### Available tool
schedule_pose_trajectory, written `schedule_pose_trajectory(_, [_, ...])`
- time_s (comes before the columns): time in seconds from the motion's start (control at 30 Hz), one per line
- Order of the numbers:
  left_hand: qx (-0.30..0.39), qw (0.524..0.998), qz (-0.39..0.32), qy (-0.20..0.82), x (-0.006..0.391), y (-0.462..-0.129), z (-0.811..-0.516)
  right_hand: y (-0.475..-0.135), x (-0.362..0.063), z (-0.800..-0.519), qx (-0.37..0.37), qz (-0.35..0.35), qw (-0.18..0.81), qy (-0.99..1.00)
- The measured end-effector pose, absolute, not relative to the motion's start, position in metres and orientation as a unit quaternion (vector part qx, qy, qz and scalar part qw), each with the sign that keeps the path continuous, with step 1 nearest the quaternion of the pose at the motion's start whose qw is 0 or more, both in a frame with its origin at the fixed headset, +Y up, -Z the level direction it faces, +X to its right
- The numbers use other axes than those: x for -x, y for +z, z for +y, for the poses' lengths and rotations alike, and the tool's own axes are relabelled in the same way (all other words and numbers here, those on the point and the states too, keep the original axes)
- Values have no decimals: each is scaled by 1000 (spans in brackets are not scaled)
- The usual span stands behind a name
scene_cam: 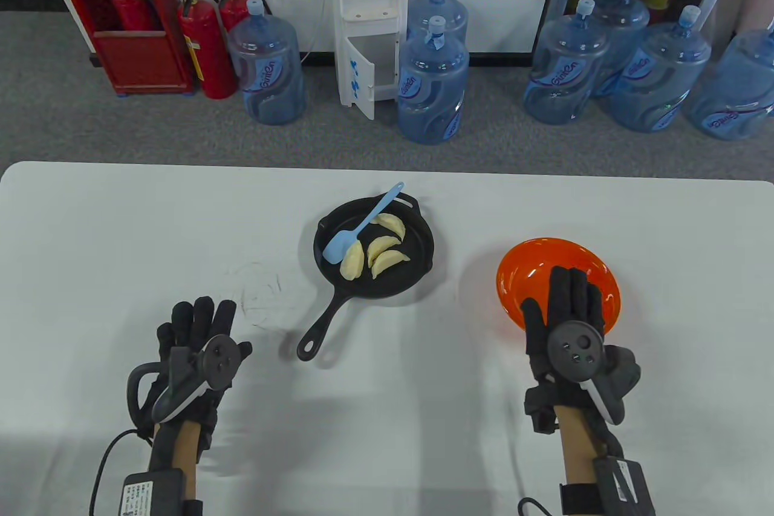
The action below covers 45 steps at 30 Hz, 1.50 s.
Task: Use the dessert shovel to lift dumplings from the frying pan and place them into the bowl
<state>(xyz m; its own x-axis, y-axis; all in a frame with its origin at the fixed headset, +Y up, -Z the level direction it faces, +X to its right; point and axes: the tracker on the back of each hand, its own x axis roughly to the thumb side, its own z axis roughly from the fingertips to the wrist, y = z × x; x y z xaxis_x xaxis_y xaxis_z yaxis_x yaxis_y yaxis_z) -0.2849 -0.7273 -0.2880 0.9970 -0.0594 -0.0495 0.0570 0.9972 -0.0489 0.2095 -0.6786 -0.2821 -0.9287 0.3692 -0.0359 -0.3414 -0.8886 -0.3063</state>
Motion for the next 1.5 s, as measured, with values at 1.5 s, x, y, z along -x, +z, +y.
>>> schedule_pose_trajectory(1.5, [126,990,44,-41,131,-388,-744,-277,-192,-720,-2,-113,155,981])
